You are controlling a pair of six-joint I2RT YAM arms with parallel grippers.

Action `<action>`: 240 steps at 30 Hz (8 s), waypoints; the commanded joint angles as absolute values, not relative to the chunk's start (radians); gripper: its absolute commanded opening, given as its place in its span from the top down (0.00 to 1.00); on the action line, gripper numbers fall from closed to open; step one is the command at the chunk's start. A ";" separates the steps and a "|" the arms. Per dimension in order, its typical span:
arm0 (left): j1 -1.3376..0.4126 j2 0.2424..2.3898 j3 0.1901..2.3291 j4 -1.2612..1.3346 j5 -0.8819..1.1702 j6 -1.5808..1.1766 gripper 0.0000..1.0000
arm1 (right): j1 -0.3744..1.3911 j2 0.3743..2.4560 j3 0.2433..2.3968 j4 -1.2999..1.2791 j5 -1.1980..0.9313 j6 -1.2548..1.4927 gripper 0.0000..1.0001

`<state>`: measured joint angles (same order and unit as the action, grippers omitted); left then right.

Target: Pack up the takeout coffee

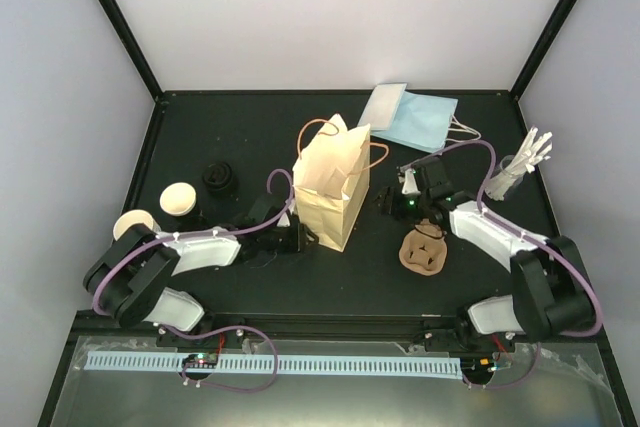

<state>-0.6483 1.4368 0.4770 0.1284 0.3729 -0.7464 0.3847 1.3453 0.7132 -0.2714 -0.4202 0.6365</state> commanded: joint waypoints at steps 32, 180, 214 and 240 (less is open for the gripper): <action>-0.572 1.549 0.567 0.168 0.333 -0.693 0.67 | 0.413 1.928 1.056 -0.007 -0.563 0.730 0.97; -0.770 0.928 0.266 0.157 0.382 -0.727 0.36 | 0.466 1.489 0.930 -0.677 0.232 0.558 0.57; -0.770 0.932 0.265 0.153 0.379 -0.727 0.36 | 0.450 1.586 0.987 -0.682 0.234 0.551 0.66; -0.774 0.944 0.269 0.170 0.388 -0.739 0.36 | 0.446 1.408 0.943 -0.698 0.109 0.527 0.92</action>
<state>-0.7673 0.9424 0.2390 0.1478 0.3927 -0.7353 0.4507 1.4815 0.9630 -0.6960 0.1730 0.5404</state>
